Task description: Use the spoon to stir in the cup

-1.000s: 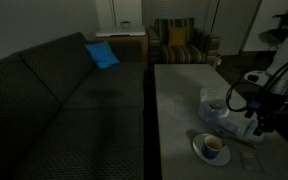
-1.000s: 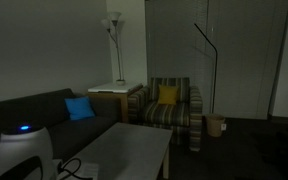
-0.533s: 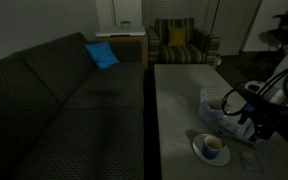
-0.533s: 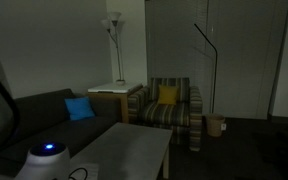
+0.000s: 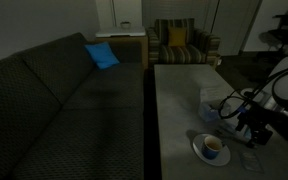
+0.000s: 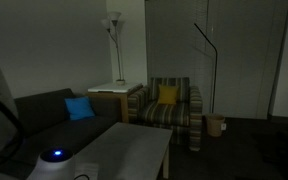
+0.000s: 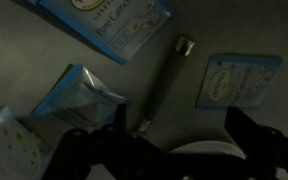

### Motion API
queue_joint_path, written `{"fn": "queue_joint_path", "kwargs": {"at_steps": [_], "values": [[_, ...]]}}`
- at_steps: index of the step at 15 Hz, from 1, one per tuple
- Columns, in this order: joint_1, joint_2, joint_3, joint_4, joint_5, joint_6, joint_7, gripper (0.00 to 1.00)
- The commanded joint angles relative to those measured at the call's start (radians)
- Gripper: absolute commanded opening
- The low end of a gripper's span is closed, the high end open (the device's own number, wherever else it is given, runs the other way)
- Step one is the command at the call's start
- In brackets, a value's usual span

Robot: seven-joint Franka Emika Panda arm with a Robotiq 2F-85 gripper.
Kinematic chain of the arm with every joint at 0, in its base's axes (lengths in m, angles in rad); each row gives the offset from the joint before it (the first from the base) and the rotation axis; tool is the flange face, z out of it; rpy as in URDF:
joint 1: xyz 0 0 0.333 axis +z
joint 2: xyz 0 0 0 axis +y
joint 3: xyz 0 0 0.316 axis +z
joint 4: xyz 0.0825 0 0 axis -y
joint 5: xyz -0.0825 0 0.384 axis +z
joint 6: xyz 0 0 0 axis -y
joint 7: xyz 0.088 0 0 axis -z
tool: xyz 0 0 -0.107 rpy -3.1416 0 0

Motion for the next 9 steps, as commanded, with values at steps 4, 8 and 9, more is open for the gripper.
{"fn": "queue_joint_path", "kwargs": {"at_steps": [4,8,9], "values": [[0.107,0.004,-0.04,0.032,0.054,-0.013,0.049,1.0],[0.147,0.025,-0.043,0.037,0.086,-0.016,0.113,1.0],[0.15,0.027,-0.046,0.031,0.094,-0.009,0.13,1.0]]}}
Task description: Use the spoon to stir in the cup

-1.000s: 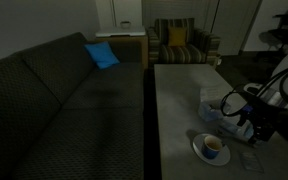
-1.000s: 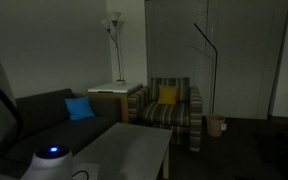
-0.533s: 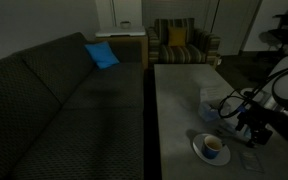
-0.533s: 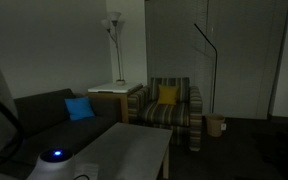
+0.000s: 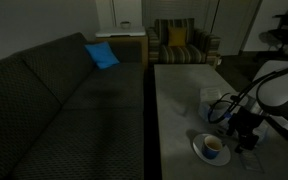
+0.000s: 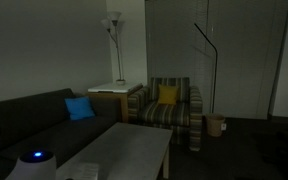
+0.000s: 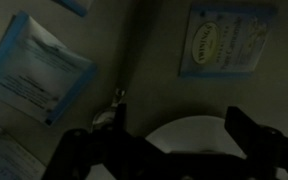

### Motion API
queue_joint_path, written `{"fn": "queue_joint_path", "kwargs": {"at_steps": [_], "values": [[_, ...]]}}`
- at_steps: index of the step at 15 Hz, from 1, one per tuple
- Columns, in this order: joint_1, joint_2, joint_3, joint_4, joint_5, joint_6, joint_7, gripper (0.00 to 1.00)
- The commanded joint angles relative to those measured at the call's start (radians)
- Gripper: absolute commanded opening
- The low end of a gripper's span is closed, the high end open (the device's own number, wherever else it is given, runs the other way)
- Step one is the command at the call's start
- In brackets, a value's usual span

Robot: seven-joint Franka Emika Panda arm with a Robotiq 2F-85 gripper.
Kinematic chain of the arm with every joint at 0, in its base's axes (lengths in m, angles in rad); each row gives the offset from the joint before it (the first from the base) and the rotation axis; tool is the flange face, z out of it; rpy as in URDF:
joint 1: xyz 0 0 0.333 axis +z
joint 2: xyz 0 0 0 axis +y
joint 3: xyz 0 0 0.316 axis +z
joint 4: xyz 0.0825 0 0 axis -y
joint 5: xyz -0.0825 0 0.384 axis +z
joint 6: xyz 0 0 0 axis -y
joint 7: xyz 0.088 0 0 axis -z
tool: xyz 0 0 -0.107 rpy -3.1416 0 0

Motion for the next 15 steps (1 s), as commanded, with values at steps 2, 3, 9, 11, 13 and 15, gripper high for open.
{"fn": "queue_joint_path", "kwargs": {"at_steps": [2,3,9,11,13,15], "values": [[0.005,0.022,-0.02,0.009,0.032,0.006,0.049,1.0],[-0.001,0.023,-0.024,0.003,0.034,0.014,0.06,1.0],[-0.037,0.021,-0.039,-0.024,0.014,0.086,0.074,1.0],[-0.057,0.024,-0.016,-0.023,0.01,0.09,0.059,1.0],[-0.09,0.009,0.024,-0.049,0.009,0.083,0.034,1.0],[-0.136,-0.011,0.076,-0.08,0.015,0.053,0.003,1.0]]}}
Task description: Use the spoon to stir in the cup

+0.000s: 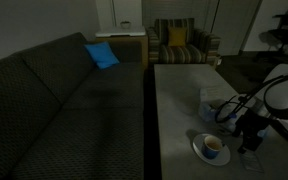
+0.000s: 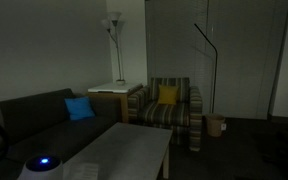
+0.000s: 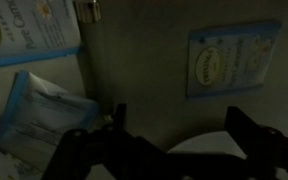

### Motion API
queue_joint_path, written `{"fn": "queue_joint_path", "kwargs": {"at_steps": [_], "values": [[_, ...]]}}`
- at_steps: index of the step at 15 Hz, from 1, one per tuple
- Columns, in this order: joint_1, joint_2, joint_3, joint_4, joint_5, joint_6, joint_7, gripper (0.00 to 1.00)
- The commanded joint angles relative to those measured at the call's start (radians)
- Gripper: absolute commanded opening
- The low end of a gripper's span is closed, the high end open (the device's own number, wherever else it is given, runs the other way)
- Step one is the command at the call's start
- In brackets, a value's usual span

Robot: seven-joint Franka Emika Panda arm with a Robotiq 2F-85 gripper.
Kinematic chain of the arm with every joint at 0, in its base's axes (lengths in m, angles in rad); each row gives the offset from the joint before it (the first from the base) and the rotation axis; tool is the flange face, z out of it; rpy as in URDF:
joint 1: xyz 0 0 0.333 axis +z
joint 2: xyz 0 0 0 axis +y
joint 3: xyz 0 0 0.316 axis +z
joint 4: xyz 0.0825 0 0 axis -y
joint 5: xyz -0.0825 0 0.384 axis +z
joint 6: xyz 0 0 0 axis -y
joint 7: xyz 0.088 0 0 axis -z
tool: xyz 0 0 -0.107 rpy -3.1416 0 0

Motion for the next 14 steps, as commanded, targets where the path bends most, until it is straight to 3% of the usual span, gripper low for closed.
{"fn": "queue_joint_path", "kwargs": {"at_steps": [1,4,9,14], "values": [[-0.102,-0.046,0.093,-0.086,-0.001,-0.023,-0.076,1.0],[-0.116,-0.073,0.087,-0.117,-0.001,-0.026,-0.089,1.0],[-0.095,-0.072,-0.007,-0.075,-0.007,-0.069,-0.117,1.0],[-0.015,0.016,-0.089,0.104,0.0,-0.24,-0.13,1.0]]}}
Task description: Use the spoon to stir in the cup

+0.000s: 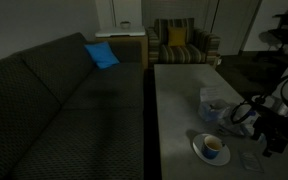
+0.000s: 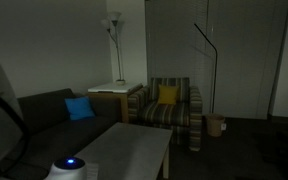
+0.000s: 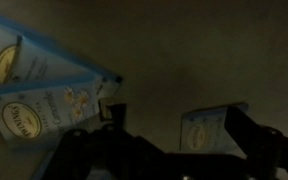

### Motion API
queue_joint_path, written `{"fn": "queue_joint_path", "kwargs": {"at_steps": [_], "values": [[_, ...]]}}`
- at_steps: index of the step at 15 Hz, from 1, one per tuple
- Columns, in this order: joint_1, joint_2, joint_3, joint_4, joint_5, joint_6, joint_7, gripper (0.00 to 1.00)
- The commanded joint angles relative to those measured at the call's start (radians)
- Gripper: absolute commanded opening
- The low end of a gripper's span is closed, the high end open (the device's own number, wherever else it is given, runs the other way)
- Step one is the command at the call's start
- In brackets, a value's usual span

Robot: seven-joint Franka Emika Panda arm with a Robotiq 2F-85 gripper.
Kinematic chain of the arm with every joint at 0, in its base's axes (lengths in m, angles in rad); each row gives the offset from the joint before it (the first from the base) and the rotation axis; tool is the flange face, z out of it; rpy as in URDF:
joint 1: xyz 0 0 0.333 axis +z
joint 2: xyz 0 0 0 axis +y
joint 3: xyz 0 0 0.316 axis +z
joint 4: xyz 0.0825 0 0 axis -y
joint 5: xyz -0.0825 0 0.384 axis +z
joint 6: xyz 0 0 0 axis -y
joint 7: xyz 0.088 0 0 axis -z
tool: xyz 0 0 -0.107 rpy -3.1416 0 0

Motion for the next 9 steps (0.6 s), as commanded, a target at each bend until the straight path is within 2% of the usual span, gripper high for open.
{"fn": "queue_joint_path", "kwargs": {"at_steps": [1,4,5,6,9], "values": [[0.064,0.089,-0.033,0.177,0.006,-0.143,-0.037,1.0],[0.091,0.128,-0.034,0.275,0.017,-0.24,-0.061,1.0],[0.097,0.113,-0.035,0.265,0.018,-0.252,-0.065,1.0],[0.099,0.06,-0.04,0.206,0.025,-0.253,-0.066,1.0],[0.125,0.062,-0.051,0.216,0.033,-0.257,-0.045,1.0]]}}
